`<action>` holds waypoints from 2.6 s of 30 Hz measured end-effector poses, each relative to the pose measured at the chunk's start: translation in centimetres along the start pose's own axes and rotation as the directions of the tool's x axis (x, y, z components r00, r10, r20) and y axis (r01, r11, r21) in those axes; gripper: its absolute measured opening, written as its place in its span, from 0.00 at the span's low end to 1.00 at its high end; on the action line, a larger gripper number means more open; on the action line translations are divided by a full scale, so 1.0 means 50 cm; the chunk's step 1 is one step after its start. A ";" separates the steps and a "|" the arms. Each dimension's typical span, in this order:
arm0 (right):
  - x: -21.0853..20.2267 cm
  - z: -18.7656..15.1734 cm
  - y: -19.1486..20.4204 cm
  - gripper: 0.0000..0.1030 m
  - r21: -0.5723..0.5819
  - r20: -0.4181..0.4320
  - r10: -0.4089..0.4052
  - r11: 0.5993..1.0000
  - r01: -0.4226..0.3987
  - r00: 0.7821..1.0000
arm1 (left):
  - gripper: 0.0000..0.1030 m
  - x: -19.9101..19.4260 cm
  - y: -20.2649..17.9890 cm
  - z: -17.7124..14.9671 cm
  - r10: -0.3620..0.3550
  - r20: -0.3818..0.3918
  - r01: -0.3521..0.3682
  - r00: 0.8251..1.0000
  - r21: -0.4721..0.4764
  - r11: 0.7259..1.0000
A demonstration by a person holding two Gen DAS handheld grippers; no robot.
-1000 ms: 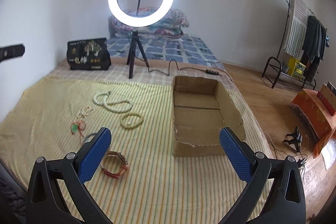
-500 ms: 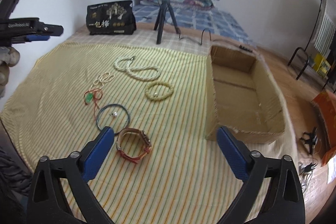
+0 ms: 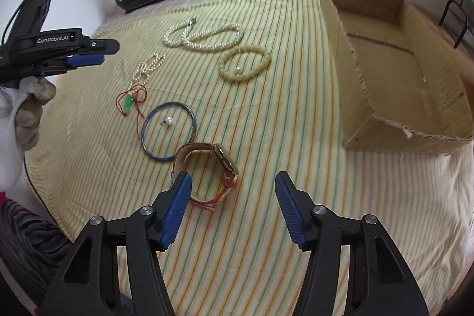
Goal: Organize jewelry
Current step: 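Grasp the brown leather watch with the right gripper while the left gripper grasps the pearl necklace, then carry the watch and pearl necklace into the cardboard box and open both grippers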
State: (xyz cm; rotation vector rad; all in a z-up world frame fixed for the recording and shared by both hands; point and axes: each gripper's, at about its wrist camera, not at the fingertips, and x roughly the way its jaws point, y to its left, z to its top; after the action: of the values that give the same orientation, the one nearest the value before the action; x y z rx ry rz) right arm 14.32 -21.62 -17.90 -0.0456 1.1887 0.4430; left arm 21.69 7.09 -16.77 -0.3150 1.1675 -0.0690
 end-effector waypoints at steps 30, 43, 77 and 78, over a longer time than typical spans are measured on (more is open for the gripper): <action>0.072 0.004 0.010 0.31 0.021 -0.090 -0.032 0.999 0.034 0.995 | 0.37 0.148 0.001 0.018 0.090 -0.129 -0.091 0.988 -0.002 0.996; 0.072 0.012 0.026 0.12 -0.025 -0.059 -0.048 0.999 0.046 0.997 | 0.08 0.127 0.026 0.021 0.076 -0.086 -0.080 0.993 -0.044 0.996; -0.117 0.067 -0.074 0.12 0.066 0.218 -0.104 0.994 0.092 0.970 | 0.07 -0.096 -0.187 0.046 -0.184 0.180 0.168 0.966 0.104 0.980; -0.123 0.068 -0.086 0.12 0.079 0.222 -0.114 0.992 0.098 0.968 | 0.07 -0.096 -0.198 0.045 -0.191 0.179 0.173 0.965 0.111 0.979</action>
State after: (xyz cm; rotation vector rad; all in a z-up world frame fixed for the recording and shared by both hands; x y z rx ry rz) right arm 17.05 -26.55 -11.88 -0.0001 0.9703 0.3044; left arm 22.92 -0.84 -8.90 -0.3368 0.9413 -0.2501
